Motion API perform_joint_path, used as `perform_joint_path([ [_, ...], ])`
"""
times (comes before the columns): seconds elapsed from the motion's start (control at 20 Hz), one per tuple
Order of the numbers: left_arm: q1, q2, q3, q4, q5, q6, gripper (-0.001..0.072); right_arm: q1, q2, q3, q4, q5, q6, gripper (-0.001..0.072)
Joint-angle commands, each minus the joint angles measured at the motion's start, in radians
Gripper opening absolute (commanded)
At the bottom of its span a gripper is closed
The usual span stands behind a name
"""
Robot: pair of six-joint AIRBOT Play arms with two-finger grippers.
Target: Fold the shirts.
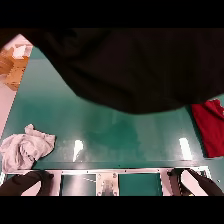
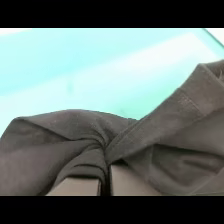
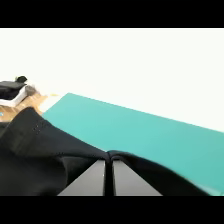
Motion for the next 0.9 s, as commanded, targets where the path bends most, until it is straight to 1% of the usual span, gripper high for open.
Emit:
perform_joint_path([
  [0.0, -0.001, 0.01, -0.188, -0.03, -0.028, -0.015, 0.0022, 0.055, -0.039, -0.102, 0.011, 0.003, 0.0, 0.0019],
  [0.05, -0.001, 0.01, -0.28, -0.038, 0.0, -0.015, 0.0022, 0.097, -0.068, -0.167, 0.009, -0.003, 0.0, 0.0019],
  [0.15, -0.001, 0.008, -0.5, -0.045, 0.111, -0.006, 0.0022, 0.209, -0.162, -0.331, 0.007, -0.081, -0.028, 0.0019],
  [0.25, -0.001, -0.026, -0.718, -0.052, 0.27, 0.017, 0.0021, 0.319, -0.298, -0.485, -0.026, -0.21, -0.057, 0.0019],
  [0.35, -0.001, -0.109, -0.866, -0.059, 0.435, 0.048, 0.0021, 0.393, -0.494, -0.547, -0.048, -0.323, -0.057, 0.0019],
  [0.4, 0.0, -0.18, -0.887, -0.056, 0.507, 0.063, 0.0021, 0.414, -0.604, -0.537, -0.043, -0.352, -0.056, 0.002],
  [0.5, 0.001, -0.319, -0.849, -0.039, 0.6, 0.072, 0.0021, 0.423, -0.77, -0.478, -0.035, -0.36, -0.051, 0.0021],
  [0.55, 0.006, -0.381, -0.803, -0.038, 0.62, 0.072, 0.0021, 0.418, -0.821, -0.444, -0.036, -0.351, -0.04, 0.0068],
  [0.6, 0.02, -0.444, -0.74, -0.037, 0.615, 0.073, 0.0021, 0.407, -0.848, -0.418, -0.038, -0.341, -0.025, 0.0172],
  [0.65, 0.037, -0.491, -0.683, -0.035, 0.597, 0.075, 0.0022, 0.384, -0.851, -0.401, -0.043, -0.332, -0.018, 0.0226],
  [0.75, 0.081, -0.552, -0.596, -0.036, 0.555, 0.088, 0.0021, 0.313, -0.829, -0.364, -0.045, -0.254, -0.017, 0.0276],
  [0.85, 0.124, -0.572, -0.571, -0.035, 0.549, 0.098, 0.0021, 0.225, -0.789, -0.364, -0.06, -0.132, 0.013, 0.0276],
])
